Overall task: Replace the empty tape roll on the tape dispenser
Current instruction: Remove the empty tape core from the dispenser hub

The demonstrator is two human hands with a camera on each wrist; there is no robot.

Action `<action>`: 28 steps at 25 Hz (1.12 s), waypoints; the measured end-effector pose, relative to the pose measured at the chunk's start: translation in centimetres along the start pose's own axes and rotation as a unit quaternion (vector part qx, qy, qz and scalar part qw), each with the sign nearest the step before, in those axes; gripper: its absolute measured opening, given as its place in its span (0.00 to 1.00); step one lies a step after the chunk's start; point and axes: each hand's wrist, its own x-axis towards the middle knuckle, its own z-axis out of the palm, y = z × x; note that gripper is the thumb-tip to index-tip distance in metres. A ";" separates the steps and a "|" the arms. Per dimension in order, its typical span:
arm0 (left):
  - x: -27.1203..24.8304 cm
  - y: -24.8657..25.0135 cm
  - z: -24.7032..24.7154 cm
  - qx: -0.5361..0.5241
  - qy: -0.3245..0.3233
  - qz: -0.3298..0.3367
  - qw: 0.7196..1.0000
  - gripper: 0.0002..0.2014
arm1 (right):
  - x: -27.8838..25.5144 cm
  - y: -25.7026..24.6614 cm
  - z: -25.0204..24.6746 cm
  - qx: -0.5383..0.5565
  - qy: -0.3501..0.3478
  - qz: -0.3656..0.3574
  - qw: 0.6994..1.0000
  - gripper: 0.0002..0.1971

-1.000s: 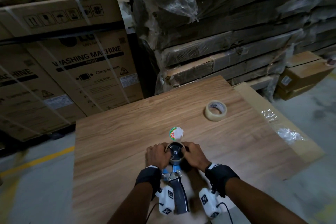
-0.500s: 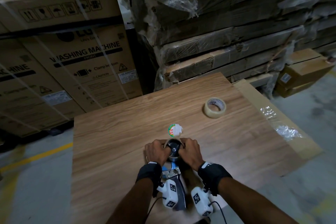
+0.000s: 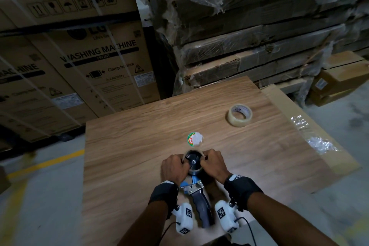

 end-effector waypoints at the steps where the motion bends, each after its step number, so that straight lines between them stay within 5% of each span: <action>1: 0.0 0.0 0.0 0.006 -0.003 -0.004 1.000 0.27 | -0.1 -0.1 0.0 -0.009 0.004 0.000 1.000 0.17; 4: -0.1 0.0 0.1 0.005 -0.012 -0.019 1.000 0.25 | -0.7 -0.7 -0.1 -0.029 0.021 -0.007 0.999 0.08; 9: -0.4 -0.2 0.1 -0.024 0.003 -0.037 0.999 0.25 | -0.3 -0.5 -0.9 -0.012 0.004 0.007 1.000 0.22; 19: -1.5 0.2 -0.1 -0.072 0.048 -0.005 0.996 0.19 | -1.6 -1.7 -1.6 0.003 0.024 0.040 0.999 0.12; 23: -0.8 0.0 -0.1 -0.068 0.062 -0.009 0.996 0.25 | -1.3 -1.0 -1.5 -0.002 0.015 0.014 1.000 0.23; 28: -1.7 -0.5 -0.3 -0.080 0.114 0.058 0.989 0.29 | -1.4 -1.0 -2.8 -0.001 -0.081 -0.149 0.985 0.43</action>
